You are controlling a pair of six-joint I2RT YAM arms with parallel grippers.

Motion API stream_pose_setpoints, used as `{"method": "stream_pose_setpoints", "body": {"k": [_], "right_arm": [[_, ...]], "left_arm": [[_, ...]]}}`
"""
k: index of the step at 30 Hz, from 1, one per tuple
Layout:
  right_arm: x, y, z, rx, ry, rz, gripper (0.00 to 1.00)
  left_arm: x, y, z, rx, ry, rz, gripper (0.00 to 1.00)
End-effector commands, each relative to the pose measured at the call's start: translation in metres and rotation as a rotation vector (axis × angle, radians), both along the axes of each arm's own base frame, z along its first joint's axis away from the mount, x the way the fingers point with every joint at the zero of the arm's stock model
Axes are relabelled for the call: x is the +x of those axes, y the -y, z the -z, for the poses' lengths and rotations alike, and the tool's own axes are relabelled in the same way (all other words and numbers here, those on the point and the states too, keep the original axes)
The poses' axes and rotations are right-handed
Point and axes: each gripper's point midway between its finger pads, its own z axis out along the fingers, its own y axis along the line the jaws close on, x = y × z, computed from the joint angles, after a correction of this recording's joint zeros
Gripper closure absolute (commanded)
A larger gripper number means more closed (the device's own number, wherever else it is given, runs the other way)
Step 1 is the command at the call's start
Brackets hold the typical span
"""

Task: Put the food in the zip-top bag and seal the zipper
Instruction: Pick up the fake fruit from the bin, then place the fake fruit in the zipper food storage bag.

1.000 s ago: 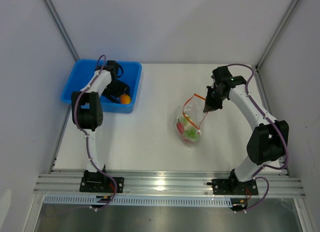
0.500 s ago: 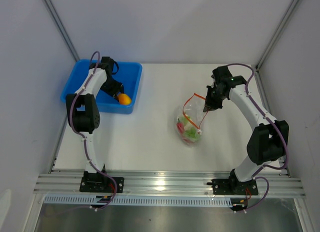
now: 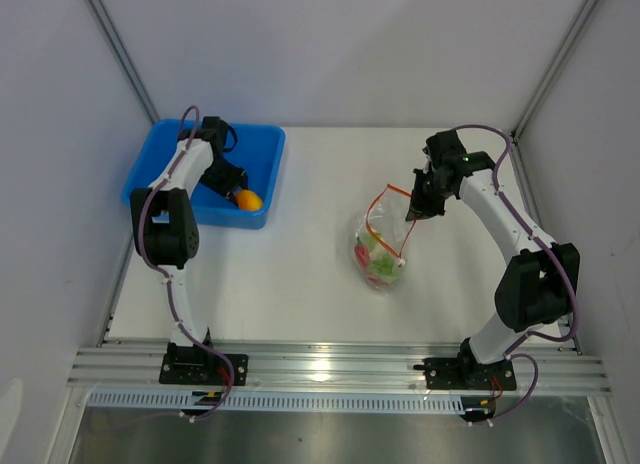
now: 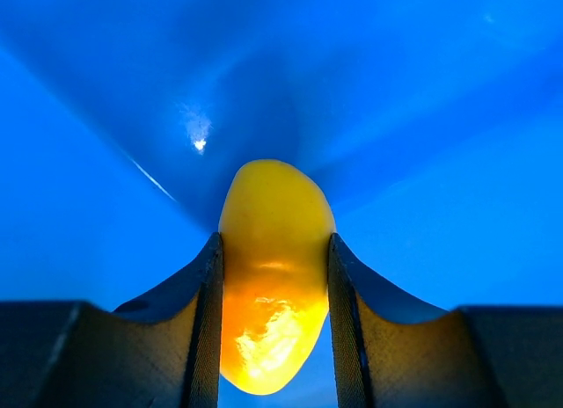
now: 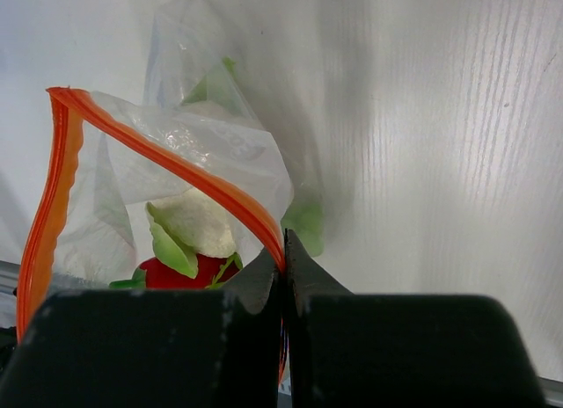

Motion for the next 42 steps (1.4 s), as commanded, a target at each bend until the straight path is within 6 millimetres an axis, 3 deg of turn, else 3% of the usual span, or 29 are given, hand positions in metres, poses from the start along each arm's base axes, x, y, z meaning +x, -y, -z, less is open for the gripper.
{"method": "stream_pose_setpoints", "body": {"k": [1, 4, 6, 12, 21, 23, 24, 25, 28, 32, 33, 34, 36, 37, 42], "right_arm": [[0.002, -0.001, -0.011, 0.021, 0.045, 0.003, 1.00], [0.003, -0.002, -0.011, 0.024, 0.047, 0.002, 1.00], [0.003, -0.002, -0.012, 0.025, 0.048, 0.002, 1.00], [0.007, -0.006, -0.014, 0.030, 0.057, -0.004, 1.00], [0.014, -0.011, -0.017, 0.042, 0.069, -0.007, 1.00], [0.014, -0.011, -0.017, 0.043, 0.070, -0.007, 1.00], [0.014, -0.012, -0.018, 0.045, 0.071, -0.009, 1.00], [0.014, -0.013, -0.018, 0.046, 0.073, -0.009, 1.00], [0.013, -0.016, -0.020, 0.057, 0.074, -0.013, 1.00], [0.012, -0.020, -0.024, 0.065, 0.081, -0.021, 1.00], [0.010, -0.024, -0.025, 0.070, 0.082, -0.030, 1.00], [0.010, -0.025, -0.025, 0.072, 0.081, -0.032, 1.00], [0.008, -0.030, -0.025, 0.076, 0.081, -0.041, 1.00], [0.006, -0.035, -0.025, 0.074, 0.080, -0.057, 1.00], [0.000, -0.047, -0.021, 0.073, 0.059, -0.078, 1.00]], "left_arm": [[0.011, -0.011, -0.052, -0.006, 0.125, -0.094, 0.99], [0.014, -0.009, -0.056, -0.047, 0.136, -0.147, 0.99], [0.019, -0.024, -0.060, -0.067, 0.155, -0.209, 0.99], [0.027, -0.021, -0.078, -0.125, 0.208, -0.235, 0.99], [0.017, -0.008, -0.103, -0.207, 0.286, -0.241, 0.99], [0.014, -0.007, -0.120, -0.220, 0.338, -0.239, 0.99], [0.008, -0.005, -0.116, -0.229, 0.329, -0.238, 0.99], [0.005, -0.004, -0.129, -0.238, 0.365, -0.235, 0.99], [-0.003, 0.004, -0.140, -0.263, 0.419, -0.198, 1.00], [-0.013, 0.023, -0.161, -0.285, 0.502, -0.083, 1.00], [-0.014, 0.040, -0.172, -0.302, 0.543, -0.031, 0.99], [-0.020, 0.048, -0.167, -0.321, 0.537, -0.006, 0.99], [-0.030, 0.070, -0.184, -0.359, 0.586, 0.066, 0.99], [-0.034, 0.078, -0.182, -0.376, 0.598, 0.091, 0.99], [-0.066, 0.134, -0.213, -0.441, 0.692, 0.269, 0.99]]}}
